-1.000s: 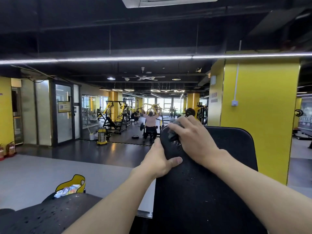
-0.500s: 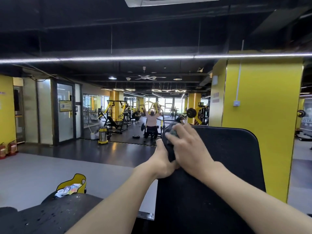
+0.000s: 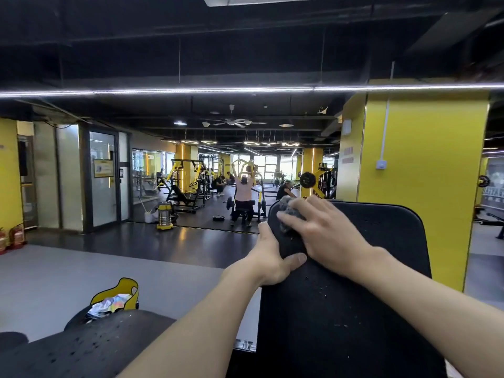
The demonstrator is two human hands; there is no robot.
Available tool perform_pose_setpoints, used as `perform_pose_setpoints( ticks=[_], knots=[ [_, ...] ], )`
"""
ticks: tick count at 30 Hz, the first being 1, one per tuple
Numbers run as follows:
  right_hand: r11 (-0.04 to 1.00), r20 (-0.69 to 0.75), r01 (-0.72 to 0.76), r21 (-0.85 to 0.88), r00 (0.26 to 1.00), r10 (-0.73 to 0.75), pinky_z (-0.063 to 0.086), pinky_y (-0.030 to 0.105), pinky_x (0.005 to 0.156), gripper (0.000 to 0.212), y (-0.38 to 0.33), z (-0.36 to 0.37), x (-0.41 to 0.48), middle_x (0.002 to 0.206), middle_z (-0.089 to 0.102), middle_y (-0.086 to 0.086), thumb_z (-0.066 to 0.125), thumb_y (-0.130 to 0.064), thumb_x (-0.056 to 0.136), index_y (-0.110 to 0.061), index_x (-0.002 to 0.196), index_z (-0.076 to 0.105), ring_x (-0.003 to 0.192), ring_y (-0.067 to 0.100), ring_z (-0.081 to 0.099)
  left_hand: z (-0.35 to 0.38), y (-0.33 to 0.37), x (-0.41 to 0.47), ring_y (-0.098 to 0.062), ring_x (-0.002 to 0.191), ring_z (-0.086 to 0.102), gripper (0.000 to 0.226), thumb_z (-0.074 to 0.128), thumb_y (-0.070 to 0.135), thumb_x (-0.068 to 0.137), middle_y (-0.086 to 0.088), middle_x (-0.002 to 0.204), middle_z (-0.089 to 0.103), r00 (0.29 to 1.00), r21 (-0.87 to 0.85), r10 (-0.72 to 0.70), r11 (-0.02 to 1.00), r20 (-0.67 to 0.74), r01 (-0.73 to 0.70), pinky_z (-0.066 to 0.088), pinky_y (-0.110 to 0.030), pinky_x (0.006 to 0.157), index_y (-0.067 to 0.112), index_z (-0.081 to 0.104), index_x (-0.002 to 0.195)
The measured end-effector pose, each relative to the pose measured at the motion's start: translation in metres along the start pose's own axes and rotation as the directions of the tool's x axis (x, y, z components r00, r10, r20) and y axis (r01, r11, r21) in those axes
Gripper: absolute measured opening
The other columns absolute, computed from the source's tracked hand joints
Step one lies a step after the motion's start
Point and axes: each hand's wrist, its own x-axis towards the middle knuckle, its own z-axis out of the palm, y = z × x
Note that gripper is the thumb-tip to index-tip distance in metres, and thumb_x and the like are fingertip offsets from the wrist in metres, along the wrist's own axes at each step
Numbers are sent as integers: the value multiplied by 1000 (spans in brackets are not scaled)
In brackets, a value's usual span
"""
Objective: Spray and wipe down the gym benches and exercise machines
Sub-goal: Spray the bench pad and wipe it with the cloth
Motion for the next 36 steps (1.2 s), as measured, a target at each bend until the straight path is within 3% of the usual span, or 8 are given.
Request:
perform_pose_setpoints(
  ticks=[4, 10, 14, 20, 24, 30, 34, 36],
  knots=[
    [955, -117, -291, 53, 948, 296, 51, 47, 72, 43, -11, 9, 8, 99, 57, 13, 66, 7, 73, -4, 114, 70, 82, 30, 50, 0, 0, 0, -25, 123, 50, 73, 73, 34, 90, -5, 136, 43, 1000, -10, -14, 1000, 1, 14, 47, -45, 105, 19, 15, 131],
    [998, 37, 42, 53, 998, -44, 52, 42, 72, 51, -4, -3, -8, 103, 60, 9, 69, 3, 67, -12, 116, 69, 83, 29, 54, 0, 3, -2, -24, 122, 51, 78, 71, 32, 91, -5, 135, 44, 1000, 7, -11, 1000, 10, 11, 48, -41, 103, 19, 9, 135],
    [956, -120, -286, 62, 949, 291, 53, 47, 71, 50, -7, 6, 0, 100, 59, 14, 73, 12, 65, -4, 112, 71, 82, 33, 52, -1, 3, -5, -23, 124, 49, 75, 71, 35, 92, -5, 140, 42, 1000, -27, -6, 1000, 0, 6, 46, -43, 106, 18, 11, 135],
    [999, 24, 51, 3, 998, -51, 53, 43, 69, 54, 1, -3, -12, 104, 61, 11, 70, 6, 63, -10, 115, 70, 82, 30, 55, 0, 2, -3, -25, 124, 49, 79, 72, 37, 90, -6, 138, 41, 1000, -10, -10, 1000, 8, 10, 48, -45, 105, 21, 9, 136],
    [953, -129, -299, 46, 944, 303, 52, 44, 70, 50, -6, 6, -3, 100, 60, 14, 71, 12, 66, -5, 113, 72, 81, 33, 52, 0, 1, -4, -24, 127, 47, 78, 72, 36, 90, -5, 140, 40, 1000, -22, -5, 1000, -2, 5, 45, -44, 108, 17, 11, 135],
    [997, 37, 73, 13, 997, -74, 50, 40, 68, 42, -7, -3, -10, 102, 61, 7, 61, 0, 73, -14, 112, 70, 82, 27, 54, 0, 2, -4, -25, 123, 50, 85, 72, 34, 90, -7, 137, 43, 999, 1, -27, 1000, 21, 27, 48, -45, 104, 16, 6, 139],
    [951, -106, -304, 59, 945, 308, 50, 41, 68, 44, -3, 1, 4, 94, 59, 11, 72, 11, 69, -7, 109, 72, 78, 30, 52, -1, 1, -4, -23, 125, 48, 78, 73, 35, 90, -4, 138, 40, 1000, -52, -18, 998, 4, 19, 47, -44, 106, 19, 11, 134],
    [969, -98, -248, 19, 964, 249, 52, 42, 68, 41, -18, 7, 0, 95, 59, 13, 71, 7, 70, -5, 109, 72, 78, 31, 52, 0, 1, -4, -23, 124, 50, 81, 73, 36, 89, -4, 137, 42, 999, -56, -28, 998, 20, 29, 49, -44, 104, 22, 9, 136]
  ],
)
